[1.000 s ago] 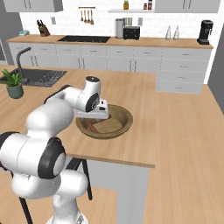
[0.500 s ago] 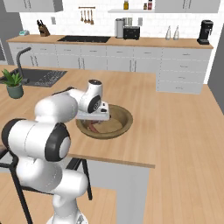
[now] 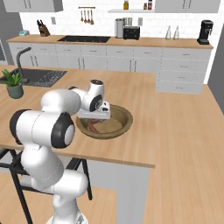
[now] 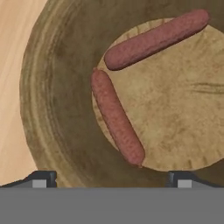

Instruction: Place one bun and one sausage from the bowl on each plate.

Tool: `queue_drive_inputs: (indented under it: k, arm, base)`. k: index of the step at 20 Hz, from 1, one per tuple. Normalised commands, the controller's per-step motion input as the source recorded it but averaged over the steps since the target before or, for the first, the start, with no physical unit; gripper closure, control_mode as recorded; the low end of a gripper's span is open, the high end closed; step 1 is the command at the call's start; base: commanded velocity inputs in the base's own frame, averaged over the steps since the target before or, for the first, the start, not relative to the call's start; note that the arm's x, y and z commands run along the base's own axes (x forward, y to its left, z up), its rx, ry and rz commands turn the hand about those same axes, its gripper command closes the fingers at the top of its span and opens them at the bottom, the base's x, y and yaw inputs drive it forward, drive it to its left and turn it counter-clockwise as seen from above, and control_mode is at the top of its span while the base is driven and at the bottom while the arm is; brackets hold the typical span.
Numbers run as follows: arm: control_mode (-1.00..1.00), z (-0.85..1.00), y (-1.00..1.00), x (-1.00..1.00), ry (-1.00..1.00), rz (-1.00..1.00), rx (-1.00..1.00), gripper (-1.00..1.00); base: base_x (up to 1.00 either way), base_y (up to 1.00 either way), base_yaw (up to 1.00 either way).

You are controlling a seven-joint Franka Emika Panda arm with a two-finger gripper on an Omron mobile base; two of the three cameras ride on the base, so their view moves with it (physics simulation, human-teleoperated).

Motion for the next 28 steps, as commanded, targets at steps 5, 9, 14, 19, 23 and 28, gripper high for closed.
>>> queue_drive_inputs:
  k: [5,9,14,19,23,28]
  arm:
    - [-1.00,-0.24,0.00,0.09,0.08,0.03,0.00,-1.00]
    - [-1.00,-0.36,0.09,0.00,0.05,0.05,0.00,-1.00]
    - [-1.00,-0.20,0.09,0.00,0.05,0.03,0.00,-1.00]
    - [-1.00,-0.17,0.03,0.06,0.03,0.02,0.00,-1.00]
    - [-1.00,0.00,-0.07,0.16,0.00,0.00,0.00,-1.00]
    - [-1.00,-0.14,-0.01,0.22,0.01,0.01,0.00,-1.00]
  base:
    - [0.00,0.00,0.00]
    - [0.00,0.00,0.00]
    - [0.00,0.00,0.00]
    - [0.00,0.00,0.00]
    - [0.00,0.00,0.00]
    - [0.00,0.00,0.00]
